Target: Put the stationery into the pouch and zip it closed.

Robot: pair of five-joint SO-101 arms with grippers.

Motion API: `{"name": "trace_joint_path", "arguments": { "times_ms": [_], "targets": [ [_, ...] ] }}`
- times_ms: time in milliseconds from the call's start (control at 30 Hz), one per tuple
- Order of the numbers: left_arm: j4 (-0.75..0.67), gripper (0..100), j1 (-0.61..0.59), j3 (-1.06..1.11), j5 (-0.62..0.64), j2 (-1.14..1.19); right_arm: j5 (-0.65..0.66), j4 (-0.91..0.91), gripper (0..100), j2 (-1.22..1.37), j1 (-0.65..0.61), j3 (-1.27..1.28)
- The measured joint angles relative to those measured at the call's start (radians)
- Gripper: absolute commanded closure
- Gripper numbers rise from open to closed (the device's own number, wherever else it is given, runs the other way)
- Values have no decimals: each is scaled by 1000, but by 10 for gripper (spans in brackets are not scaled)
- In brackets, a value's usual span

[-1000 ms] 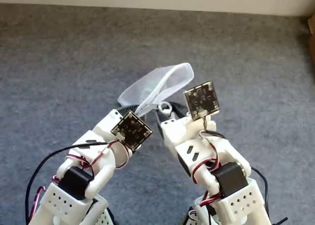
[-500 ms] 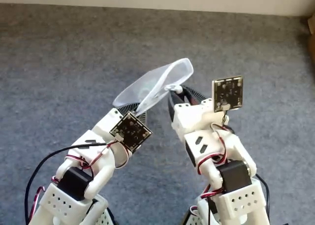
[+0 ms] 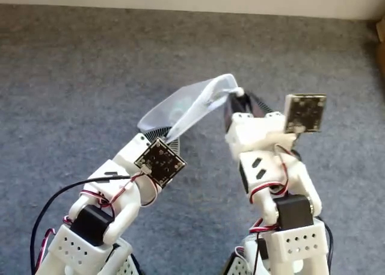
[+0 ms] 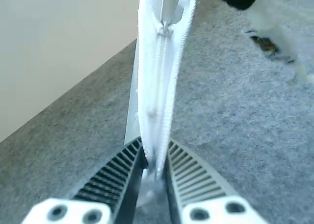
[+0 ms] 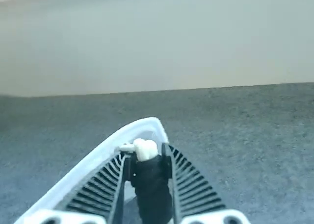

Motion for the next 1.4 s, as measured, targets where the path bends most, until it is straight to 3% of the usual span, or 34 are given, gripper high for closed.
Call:
{"name": "trace_joint_path", "arguments": {
  "times_ms": [233,700,1067,1200,1300,1400],
  "targets": [
    [0,993,0,0,0,0,-20,-55,993,2,57,29],
    [0,993,2,3,0,2,-28,-344,993,2,189,206],
    [0,993,3,3,0,3,-28,-362,991,2,215,216],
    [0,988,3,3,0,3,-28,-362,889,2,215,216],
    [0,902,3,3,0,3,-28,-356,786,2,203,216],
    [2,782,2,3,2,2,-29,-261,769,0,167,213]
  ]
}}
